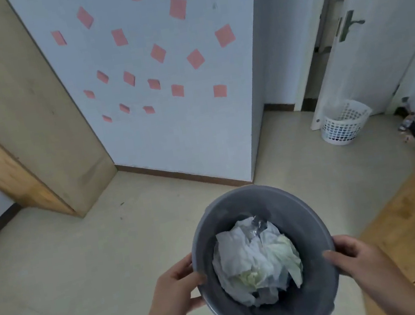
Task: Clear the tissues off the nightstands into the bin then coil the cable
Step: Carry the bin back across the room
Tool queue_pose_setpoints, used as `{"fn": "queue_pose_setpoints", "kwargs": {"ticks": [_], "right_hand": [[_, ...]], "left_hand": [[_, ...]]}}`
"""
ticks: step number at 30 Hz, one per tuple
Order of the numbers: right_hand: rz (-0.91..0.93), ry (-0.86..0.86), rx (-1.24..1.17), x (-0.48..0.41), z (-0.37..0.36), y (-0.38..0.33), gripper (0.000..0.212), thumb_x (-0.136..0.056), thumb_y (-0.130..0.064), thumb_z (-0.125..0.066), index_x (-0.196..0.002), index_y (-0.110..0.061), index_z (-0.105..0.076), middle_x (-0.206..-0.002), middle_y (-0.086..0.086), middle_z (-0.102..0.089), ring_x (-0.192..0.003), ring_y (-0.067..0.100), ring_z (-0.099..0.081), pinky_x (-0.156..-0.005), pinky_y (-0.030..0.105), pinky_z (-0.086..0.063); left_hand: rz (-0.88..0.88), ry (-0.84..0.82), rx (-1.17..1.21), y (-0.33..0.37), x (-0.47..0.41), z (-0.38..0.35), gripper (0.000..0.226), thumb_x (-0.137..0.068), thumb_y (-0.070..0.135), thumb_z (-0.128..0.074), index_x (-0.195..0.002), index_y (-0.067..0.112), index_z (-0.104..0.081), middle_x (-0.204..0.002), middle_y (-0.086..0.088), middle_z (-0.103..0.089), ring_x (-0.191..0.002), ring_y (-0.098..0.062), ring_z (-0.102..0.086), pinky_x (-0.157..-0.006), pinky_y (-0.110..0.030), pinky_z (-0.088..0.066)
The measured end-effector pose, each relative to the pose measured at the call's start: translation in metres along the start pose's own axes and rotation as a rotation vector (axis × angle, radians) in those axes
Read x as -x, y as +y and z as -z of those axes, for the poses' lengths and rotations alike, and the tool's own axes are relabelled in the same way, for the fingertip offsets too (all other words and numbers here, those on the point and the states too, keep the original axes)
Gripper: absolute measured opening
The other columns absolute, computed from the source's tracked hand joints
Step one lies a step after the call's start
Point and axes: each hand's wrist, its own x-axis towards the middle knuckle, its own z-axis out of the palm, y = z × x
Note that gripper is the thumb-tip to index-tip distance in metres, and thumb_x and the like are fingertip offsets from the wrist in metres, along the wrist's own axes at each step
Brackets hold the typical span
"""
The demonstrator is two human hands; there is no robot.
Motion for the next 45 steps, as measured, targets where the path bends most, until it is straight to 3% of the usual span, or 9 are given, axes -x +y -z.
{"fn": "queue_pose_setpoints", "kwargs": {"ticks": [7,13,21,26,29,33,36,40,45], "right_hand": [[-0.016,0.016,0.000,-0.153,-0.021,-0.064,0.019,-0.089,-0.004,-0.079,-0.099,-0.020,-0.080,-0.090,-0.001,-0.083,-0.082,0.015,-0.079,-0.083,0.045,-0.062],[0.013,-0.056,-0.024,-0.317,-0.053,-0.112,0.019,-0.089,-0.004,-0.077,-0.101,-0.019,-0.080,-0.092,-0.001,-0.083,-0.087,0.018,-0.080,-0.083,0.042,-0.061],[0.091,-0.260,0.096,-0.486,-0.123,-0.227,0.031,-0.091,-0.010,-0.073,-0.097,-0.039,-0.081,-0.094,-0.007,-0.083,-0.088,0.013,-0.079,-0.082,0.037,-0.060],[0.059,-0.260,0.148,-0.552,-0.171,-0.256,0.022,-0.090,-0.014,-0.073,-0.099,-0.033,-0.080,-0.094,-0.012,-0.082,-0.086,0.007,-0.077,-0.081,0.035,-0.059],[0.003,-0.218,0.168,-0.585,-0.203,-0.247,0.021,-0.090,-0.012,-0.071,-0.099,-0.030,-0.078,-0.091,-0.012,-0.081,-0.084,0.007,-0.076,-0.079,0.036,-0.060],[-0.122,-0.196,0.121,-0.631,-0.242,-0.223,0.034,-0.081,-0.025,-0.067,-0.107,-0.047,-0.069,-0.102,-0.020,-0.078,-0.090,0.002,-0.076,-0.078,0.034,-0.063],[-0.204,-0.147,0.098,-0.681,-0.268,-0.186,0.040,-0.085,-0.019,-0.065,-0.111,-0.050,-0.064,-0.106,-0.017,-0.079,-0.094,0.009,-0.077,-0.079,0.037,-0.062],[-0.260,-0.123,0.111,-0.756,-0.308,-0.104,0.035,-0.095,-0.012,-0.061,-0.106,-0.045,-0.063,-0.098,-0.018,-0.079,-0.088,0.008,-0.076,-0.082,0.040,-0.061],[-0.329,-0.162,0.133,-0.853,-0.363,0.019,0.041,-0.093,-0.007,-0.058,-0.108,-0.045,-0.063,-0.093,-0.021,-0.079,-0.084,0.006,-0.076,-0.071,0.029,-0.061]], "left_hand": [[0.055,0.008,0.017,0.099,-0.150,-0.009,0.058,-0.084,-0.012,-0.061,-0.109,0.033,-0.087,-0.114,0.000,-0.084,-0.088,-0.015,-0.081,-0.066,-0.033,-0.065],[0.082,0.108,0.033,0.158,-0.286,-0.012,0.058,-0.084,-0.012,-0.062,-0.106,0.036,-0.087,-0.112,0.001,-0.084,-0.090,-0.018,-0.082,-0.068,-0.037,-0.066],[0.010,0.251,0.068,0.236,-0.401,0.016,0.054,-0.089,0.000,-0.064,-0.115,0.043,-0.082,-0.119,0.007,-0.082,-0.100,-0.013,-0.079,-0.072,-0.031,-0.066],[0.030,0.264,0.082,0.262,-0.471,0.048,0.054,-0.089,0.000,-0.063,-0.119,0.041,-0.081,-0.122,0.006,-0.081,-0.104,-0.015,-0.079,-0.074,-0.033,-0.067],[0.097,0.245,0.062,0.264,-0.529,0.072,0.055,-0.090,-0.001,-0.064,-0.116,0.044,-0.082,-0.121,0.008,-0.082,-0.101,-0.013,-0.079,-0.072,-0.033,-0.067],[0.173,0.162,0.060,0.260,-0.621,0.093,0.053,-0.091,-0.002,-0.067,-0.112,0.044,-0.083,-0.120,0.008,-0.082,-0.100,-0.013,-0.080,-0.068,-0.030,-0.067],[0.218,0.130,0.016,0.238,-0.690,0.099,0.051,-0.093,-0.003,-0.068,-0.111,0.042,-0.082,-0.118,0.008,-0.083,-0.099,-0.013,-0.080,-0.067,-0.028,-0.066],[0.262,0.114,-0.031,0.173,-0.786,0.111,0.051,-0.093,-0.002,-0.068,-0.107,0.045,-0.082,-0.118,0.008,-0.083,-0.100,-0.012,-0.080,-0.066,-0.026,-0.066],[0.308,0.138,-0.071,0.052,-0.899,0.130,0.049,-0.093,-0.002,-0.067,-0.122,0.036,-0.077,-0.117,0.006,-0.083,-0.100,-0.014,-0.080,-0.067,-0.025,-0.065]]}}
